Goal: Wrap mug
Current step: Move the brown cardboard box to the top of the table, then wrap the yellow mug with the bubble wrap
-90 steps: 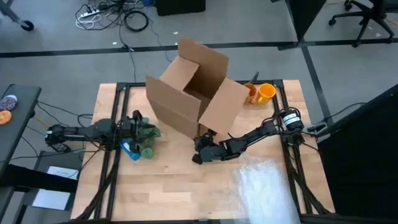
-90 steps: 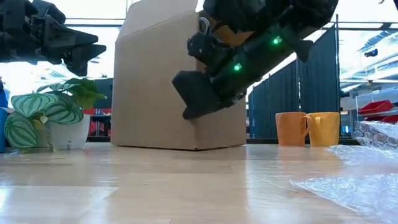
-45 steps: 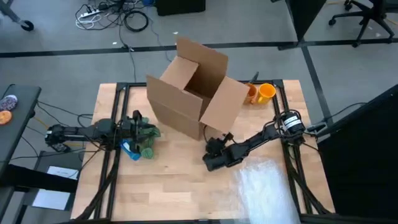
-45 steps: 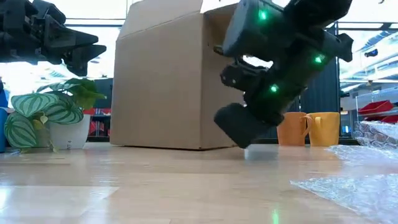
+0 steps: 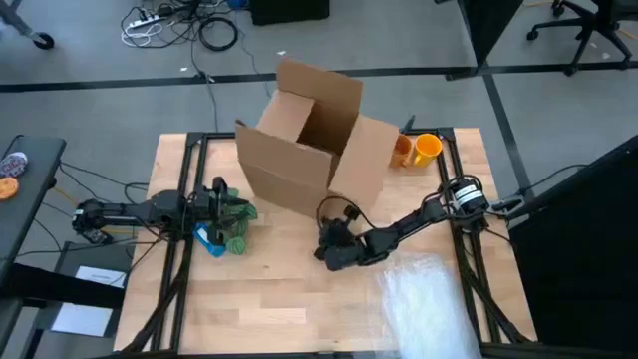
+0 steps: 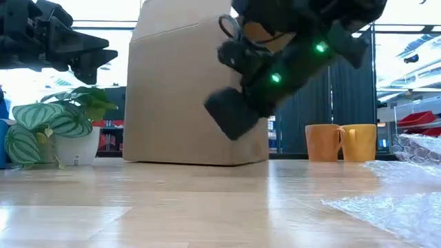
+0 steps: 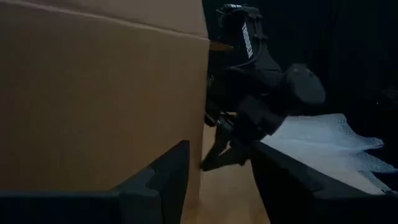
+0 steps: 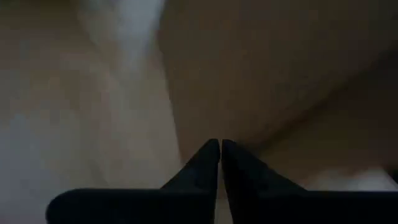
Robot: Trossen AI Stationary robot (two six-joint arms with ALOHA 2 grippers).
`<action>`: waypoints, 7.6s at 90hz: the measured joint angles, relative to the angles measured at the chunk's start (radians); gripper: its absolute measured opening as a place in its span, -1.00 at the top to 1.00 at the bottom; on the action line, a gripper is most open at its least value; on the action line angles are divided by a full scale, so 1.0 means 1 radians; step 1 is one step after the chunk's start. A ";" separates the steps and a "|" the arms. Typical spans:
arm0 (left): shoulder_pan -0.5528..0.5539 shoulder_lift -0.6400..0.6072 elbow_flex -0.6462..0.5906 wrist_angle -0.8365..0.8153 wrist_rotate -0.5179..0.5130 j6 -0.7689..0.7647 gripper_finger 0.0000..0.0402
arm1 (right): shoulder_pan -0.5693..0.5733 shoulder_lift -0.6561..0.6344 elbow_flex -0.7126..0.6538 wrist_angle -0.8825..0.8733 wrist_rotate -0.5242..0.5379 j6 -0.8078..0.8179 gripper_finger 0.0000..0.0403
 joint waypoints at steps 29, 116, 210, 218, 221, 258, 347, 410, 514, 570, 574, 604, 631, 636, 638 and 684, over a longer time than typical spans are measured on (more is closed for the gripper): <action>0.000 0.000 0.000 0.000 0.000 0.000 0.22 | -0.059 -0.007 -0.138 -0.202 -0.159 0.445 1.00; 0.000 0.000 0.000 0.017 0.000 0.000 0.22 | 0.161 -0.302 -0.052 -0.314 -1.443 0.626 1.00; 0.000 0.000 0.000 0.016 0.000 0.000 0.22 | -0.024 -0.297 0.001 -1.061 -0.871 0.308 1.00; 0.000 0.000 0.000 0.016 0.000 0.000 0.22 | -0.001 -0.298 0.073 -1.011 -0.911 0.237 1.00; 0.000 0.000 0.000 0.016 0.000 0.000 0.22 | 0.019 -0.298 0.094 -0.985 -0.929 0.234 1.00; 0.000 0.000 0.000 0.017 0.000 0.000 0.22 | 0.225 -0.249 0.135 -0.663 -0.952 0.377 1.00; 0.000 0.000 0.000 0.021 -0.005 0.000 0.22 | 0.208 -0.214 0.132 -0.903 -0.963 0.493 1.00; 0.000 0.000 0.000 0.023 -0.005 0.000 0.22 | 0.148 -0.214 0.004 -0.645 -0.954 0.424 0.30; 0.000 0.000 0.000 0.023 -0.004 0.000 0.22 | 0.042 -0.212 0.525 -0.967 -0.543 0.097 1.00; 0.000 0.001 0.000 0.024 -0.004 0.000 0.22 | 0.159 -0.291 0.741 -1.532 -0.554 0.197 1.00; 0.000 0.001 0.000 0.024 -0.004 0.000 0.22 | 0.165 -0.302 0.728 -1.539 -0.553 0.215 1.00; 0.000 0.001 0.000 0.043 -0.004 0.000 0.22 | 0.185 -0.502 0.391 -1.534 -0.571 0.377 1.00; 0.000 0.001 0.000 0.044 -0.004 0.000 0.22 | 0.182 -0.783 -0.131 -1.487 -0.765 0.815 1.00; 0.000 0.001 0.000 0.044 -0.004 0.000 0.22 | 0.183 -0.820 -0.207 -1.405 -0.807 0.899 1.00; 0.000 0.001 0.000 0.044 -0.004 0.000 0.22 | 0.186 -0.831 -0.234 -1.362 -0.823 0.920 1.00; 0.000 0.001 0.000 0.044 -0.004 0.000 0.22 | 0.190 -0.734 -0.394 0.694 -0.780 0.151 1.00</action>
